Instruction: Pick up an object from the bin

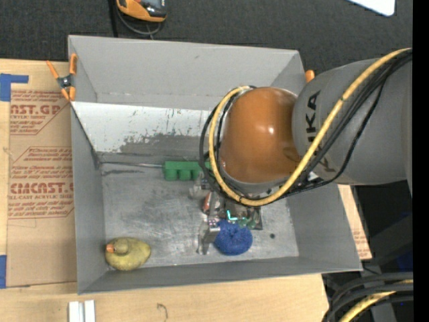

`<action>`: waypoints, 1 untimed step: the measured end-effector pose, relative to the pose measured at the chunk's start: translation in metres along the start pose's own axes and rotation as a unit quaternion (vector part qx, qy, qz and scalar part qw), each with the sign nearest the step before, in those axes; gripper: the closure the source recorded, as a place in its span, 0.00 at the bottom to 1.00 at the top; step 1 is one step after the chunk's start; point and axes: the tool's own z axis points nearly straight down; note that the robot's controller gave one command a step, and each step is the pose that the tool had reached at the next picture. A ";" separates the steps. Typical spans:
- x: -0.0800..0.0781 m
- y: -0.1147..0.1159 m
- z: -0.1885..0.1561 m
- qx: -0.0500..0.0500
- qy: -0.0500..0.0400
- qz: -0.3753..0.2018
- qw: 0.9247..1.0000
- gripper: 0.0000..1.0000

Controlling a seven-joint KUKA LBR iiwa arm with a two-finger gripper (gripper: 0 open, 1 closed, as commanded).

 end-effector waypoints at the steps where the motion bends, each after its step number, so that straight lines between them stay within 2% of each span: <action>1: -0.002 -0.001 -0.004 0.000 -0.004 0.001 1.000 0.00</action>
Offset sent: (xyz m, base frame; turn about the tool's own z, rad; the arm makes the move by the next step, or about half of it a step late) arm 0.0264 -0.1046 -0.0523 -0.4380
